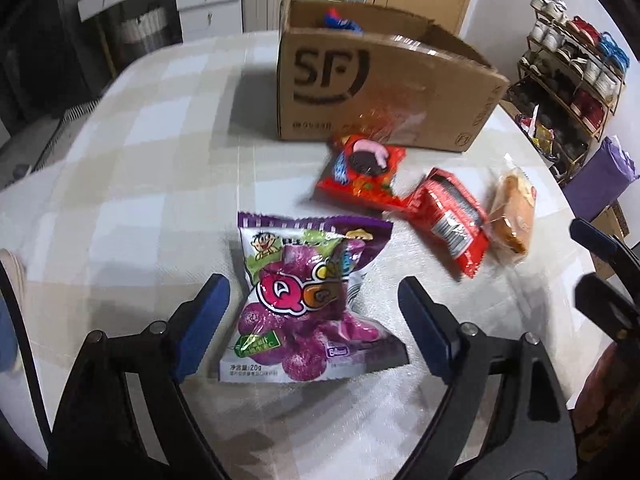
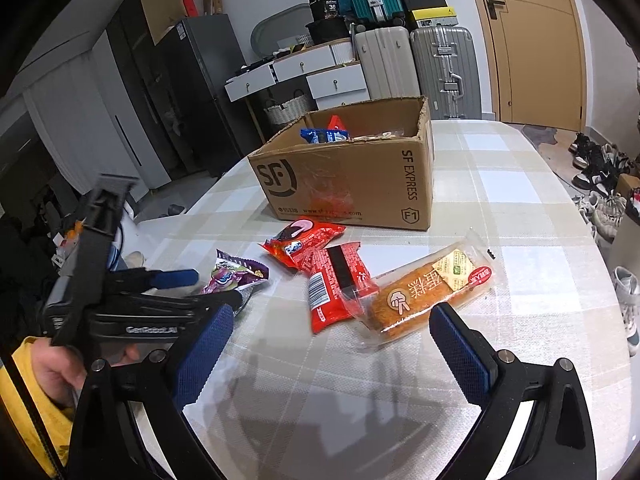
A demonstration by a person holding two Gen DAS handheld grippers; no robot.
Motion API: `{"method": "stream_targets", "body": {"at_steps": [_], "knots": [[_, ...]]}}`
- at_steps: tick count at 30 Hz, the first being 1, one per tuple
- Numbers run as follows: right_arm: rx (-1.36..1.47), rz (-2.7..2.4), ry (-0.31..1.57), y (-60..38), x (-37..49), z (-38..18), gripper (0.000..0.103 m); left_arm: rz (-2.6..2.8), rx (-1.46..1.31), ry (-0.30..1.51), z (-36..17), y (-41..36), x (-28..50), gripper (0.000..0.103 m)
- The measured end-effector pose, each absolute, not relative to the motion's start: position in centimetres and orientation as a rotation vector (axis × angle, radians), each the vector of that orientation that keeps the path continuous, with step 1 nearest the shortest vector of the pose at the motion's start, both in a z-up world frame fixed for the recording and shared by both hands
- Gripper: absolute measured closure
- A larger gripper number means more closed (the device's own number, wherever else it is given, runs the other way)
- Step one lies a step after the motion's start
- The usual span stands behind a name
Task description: Organize snacks
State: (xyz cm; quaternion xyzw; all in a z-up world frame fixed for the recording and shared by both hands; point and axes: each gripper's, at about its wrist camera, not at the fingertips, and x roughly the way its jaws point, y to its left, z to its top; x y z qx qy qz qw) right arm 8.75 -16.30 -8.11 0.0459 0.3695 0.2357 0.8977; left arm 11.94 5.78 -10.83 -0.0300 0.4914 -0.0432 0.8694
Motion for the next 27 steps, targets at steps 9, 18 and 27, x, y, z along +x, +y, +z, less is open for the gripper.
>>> {"method": "stream_targets", "body": {"at_steps": [9,18,27], "knots": [[0.117,0.491,0.773,-16.6,8.8,-8.1,0.003,-0.127,-0.208,1.079,-12.0,7.8,12.8,0.048],[0.08,0.496,0.814,-15.1,9.6,-8.7,0.003,-0.149,-0.241,1.093,-11.9,8.9,12.0,0.064],[-0.175,0.481,0.921,-10.5,14.8,-9.2,0.003,-0.194,-0.296,1.074,-11.0,10.8,11.1,0.065]]}}
